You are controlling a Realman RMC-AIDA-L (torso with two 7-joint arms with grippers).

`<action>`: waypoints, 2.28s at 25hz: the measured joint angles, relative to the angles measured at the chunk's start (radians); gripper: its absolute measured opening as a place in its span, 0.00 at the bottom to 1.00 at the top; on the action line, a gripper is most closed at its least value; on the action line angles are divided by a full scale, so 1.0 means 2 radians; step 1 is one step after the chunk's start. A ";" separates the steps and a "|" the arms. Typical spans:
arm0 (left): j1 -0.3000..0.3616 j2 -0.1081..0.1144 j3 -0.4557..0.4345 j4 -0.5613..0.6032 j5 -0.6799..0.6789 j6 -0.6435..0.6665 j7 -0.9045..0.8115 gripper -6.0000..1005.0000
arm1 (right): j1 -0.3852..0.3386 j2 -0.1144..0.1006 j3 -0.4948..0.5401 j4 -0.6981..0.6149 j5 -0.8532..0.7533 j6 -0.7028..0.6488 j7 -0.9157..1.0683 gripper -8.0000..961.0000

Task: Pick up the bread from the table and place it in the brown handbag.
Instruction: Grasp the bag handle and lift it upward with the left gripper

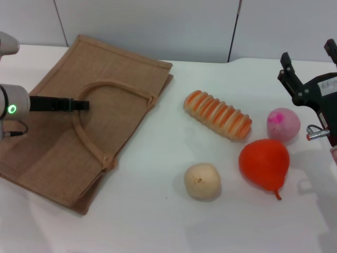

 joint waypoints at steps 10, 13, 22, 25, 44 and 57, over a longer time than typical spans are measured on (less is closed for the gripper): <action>-0.011 0.000 0.000 0.010 0.032 -0.017 0.001 0.69 | 0.000 0.000 0.000 0.000 0.000 -0.001 0.000 0.91; -0.016 0.000 0.000 0.015 0.045 -0.024 -0.002 0.69 | 0.000 0.000 0.000 0.000 0.000 0.000 0.000 0.91; -0.019 0.001 0.000 0.017 0.057 -0.026 -0.016 0.62 | -0.002 0.000 0.000 0.000 0.000 0.002 0.000 0.91; -0.019 0.001 0.000 0.015 0.058 -0.026 -0.019 0.58 | -0.002 0.000 0.000 0.000 0.000 0.002 0.000 0.91; -0.015 -0.001 0.000 -0.024 0.045 0.001 -0.038 0.40 | -0.004 0.000 0.000 0.002 0.000 -0.001 0.000 0.91; -0.015 -0.001 0.000 -0.057 0.015 0.032 -0.026 0.15 | -0.004 0.000 0.001 0.003 0.000 -0.001 0.000 0.91</action>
